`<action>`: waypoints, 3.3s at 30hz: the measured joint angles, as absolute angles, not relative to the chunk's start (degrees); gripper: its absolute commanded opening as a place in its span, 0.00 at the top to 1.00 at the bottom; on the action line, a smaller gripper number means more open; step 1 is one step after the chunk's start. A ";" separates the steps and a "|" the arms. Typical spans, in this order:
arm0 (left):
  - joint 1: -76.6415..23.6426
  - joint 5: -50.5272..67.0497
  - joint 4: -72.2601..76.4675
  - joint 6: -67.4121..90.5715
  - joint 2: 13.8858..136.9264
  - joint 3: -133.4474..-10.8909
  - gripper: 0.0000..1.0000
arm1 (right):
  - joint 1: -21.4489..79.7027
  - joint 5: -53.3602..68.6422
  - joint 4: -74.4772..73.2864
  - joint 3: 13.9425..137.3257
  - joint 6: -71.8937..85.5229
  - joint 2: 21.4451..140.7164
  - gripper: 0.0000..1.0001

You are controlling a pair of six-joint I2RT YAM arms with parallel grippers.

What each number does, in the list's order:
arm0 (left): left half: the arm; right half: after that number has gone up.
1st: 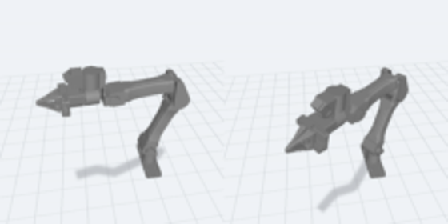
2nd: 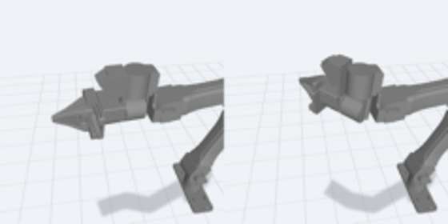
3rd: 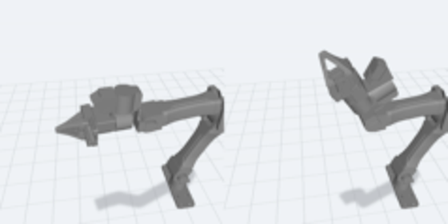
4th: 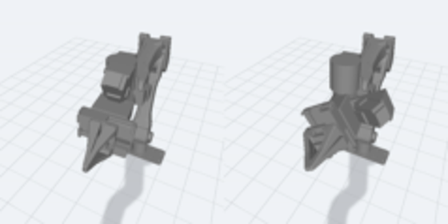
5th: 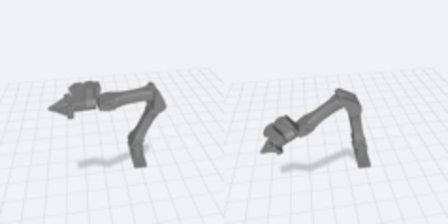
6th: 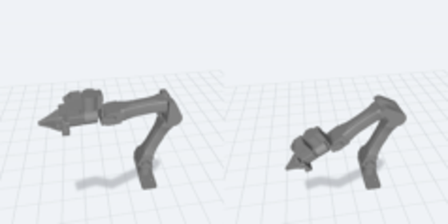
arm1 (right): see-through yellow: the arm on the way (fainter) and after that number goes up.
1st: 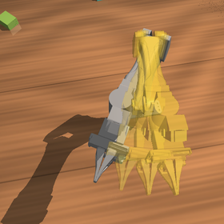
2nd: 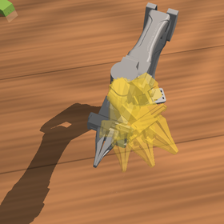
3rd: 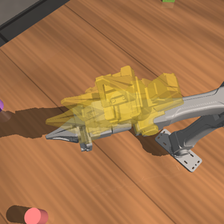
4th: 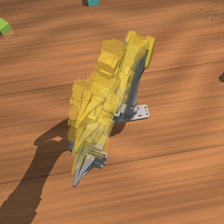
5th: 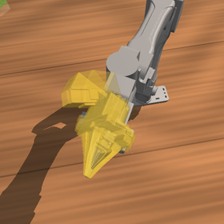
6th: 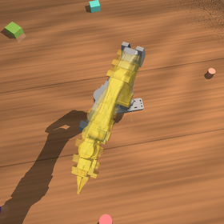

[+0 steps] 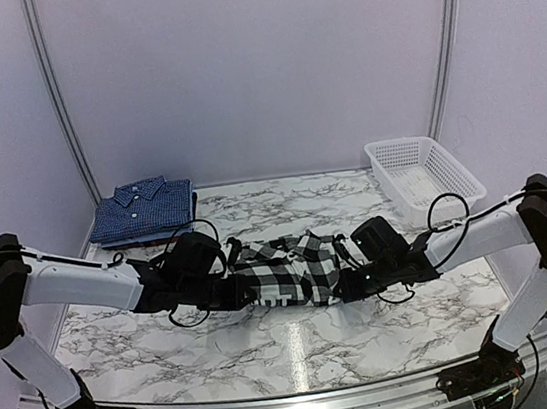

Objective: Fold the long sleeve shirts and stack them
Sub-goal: Move the square-folded shirt to the center of the board, then smooth out the square-folded shirt at the center of the board.

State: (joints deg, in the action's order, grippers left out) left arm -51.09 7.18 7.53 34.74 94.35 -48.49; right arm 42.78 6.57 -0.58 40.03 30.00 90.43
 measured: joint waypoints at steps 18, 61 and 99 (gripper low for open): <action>-53.39 5.96 -5.85 43.40 87.39 -45.36 0.42 | 49.34 5.39 -6.02 35.68 32.32 84.27 0.54; -39.53 13.21 -1.61 41.32 101.27 -59.31 0.74 | 38.65 -1.69 -15.05 73.69 22.46 109.03 0.56; -41.58 12.38 -1.23 34.20 103.81 -69.41 0.90 | 41.21 -16.25 -23.66 73.43 25.50 99.29 1.00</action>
